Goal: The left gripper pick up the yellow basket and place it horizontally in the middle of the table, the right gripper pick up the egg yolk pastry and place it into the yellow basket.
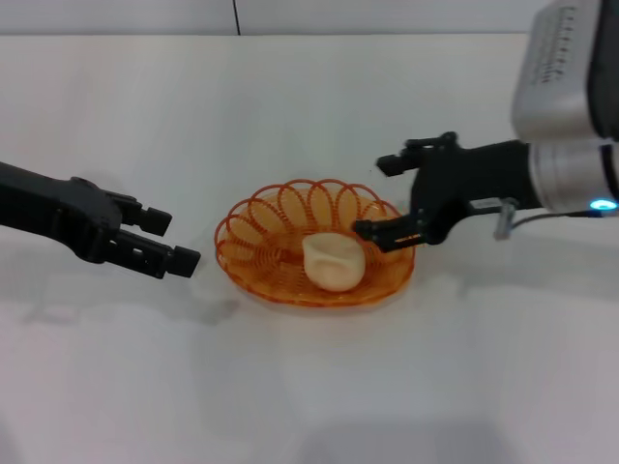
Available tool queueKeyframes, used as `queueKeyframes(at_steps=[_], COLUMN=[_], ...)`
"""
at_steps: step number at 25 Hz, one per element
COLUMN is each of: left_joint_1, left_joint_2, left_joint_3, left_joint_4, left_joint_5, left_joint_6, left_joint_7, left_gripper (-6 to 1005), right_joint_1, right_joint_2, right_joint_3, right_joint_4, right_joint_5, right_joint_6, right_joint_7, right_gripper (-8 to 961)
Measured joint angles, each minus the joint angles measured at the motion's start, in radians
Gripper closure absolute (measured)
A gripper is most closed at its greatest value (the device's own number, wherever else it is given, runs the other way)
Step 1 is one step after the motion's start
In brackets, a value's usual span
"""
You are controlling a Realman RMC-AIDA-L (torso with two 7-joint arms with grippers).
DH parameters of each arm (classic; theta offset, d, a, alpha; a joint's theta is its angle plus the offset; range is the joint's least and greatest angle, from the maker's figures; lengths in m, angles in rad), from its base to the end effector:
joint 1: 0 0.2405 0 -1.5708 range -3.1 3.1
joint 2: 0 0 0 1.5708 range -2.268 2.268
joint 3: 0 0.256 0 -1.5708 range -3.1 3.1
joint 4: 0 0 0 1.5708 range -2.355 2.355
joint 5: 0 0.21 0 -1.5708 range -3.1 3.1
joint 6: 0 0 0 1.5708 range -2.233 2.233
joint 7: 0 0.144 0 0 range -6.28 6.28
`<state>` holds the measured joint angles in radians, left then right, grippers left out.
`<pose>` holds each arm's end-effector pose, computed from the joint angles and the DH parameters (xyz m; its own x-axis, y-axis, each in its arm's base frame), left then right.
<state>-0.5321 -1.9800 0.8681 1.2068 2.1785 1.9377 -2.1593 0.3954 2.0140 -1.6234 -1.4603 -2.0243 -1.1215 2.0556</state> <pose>-0.2186 0.3183 0.0820 0.7647 0.6368 0.0985 0.6403 -0.7681 -0.0057 0.1346 0.3359 -0.0241 0.9797 -0.1363 -0.1469 -0.1770 -0.9324 -0.3150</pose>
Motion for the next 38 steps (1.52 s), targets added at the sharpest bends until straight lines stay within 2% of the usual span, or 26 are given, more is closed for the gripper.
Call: queueKeyframes(at_steps=[2, 7, 13, 25, 33, 38], left_joint_1=[0.004, 0.01, 0.017, 0.009, -0.006, -0.008], left_joint_2=[0.0, 0.005, 0.003, -0.024, -0.048, -0.053], left_joint_3=[0.0, -0.002, -0.005, -0.027, -0.009, 0.0], left_joint_4=[-0.003, -0.04, -0.048, -0.059, -0.059, -0.059], left_joint_5=[0.002, 0.002, 0.0, -0.012, -0.03, -0.029], left_joint_6=[-0.005, -0.016, -0.024, -0.03, -0.033, -0.03], left_joint_7=[0.013, 0.054, 0.104, 0.173, 0.195, 0.196], left_gripper=[108, 109, 110, 111, 111, 111], right_joint_1=[-0.032, -0.114, -0.162, -0.183, -0.177, -0.177], right_joint_2=[0.0, -0.004, -0.006, -0.006, -0.007, -0.008], right_joint_3=[0.018, 0.09, 0.153, 0.151, 0.156, 0.156], right_joint_4=[-0.016, -0.037, -0.028, -0.029, -0.026, -0.03], right_joint_5=[0.006, 0.128, 0.217, 0.21, 0.177, 0.175], right_joint_6=[-0.009, -0.066, -0.186, -0.228, -0.226, -0.23], right_joint_7=[-0.004, -0.105, -0.199, -0.222, -0.217, -0.216], right_gripper=[143, 133, 126, 135, 135, 135])
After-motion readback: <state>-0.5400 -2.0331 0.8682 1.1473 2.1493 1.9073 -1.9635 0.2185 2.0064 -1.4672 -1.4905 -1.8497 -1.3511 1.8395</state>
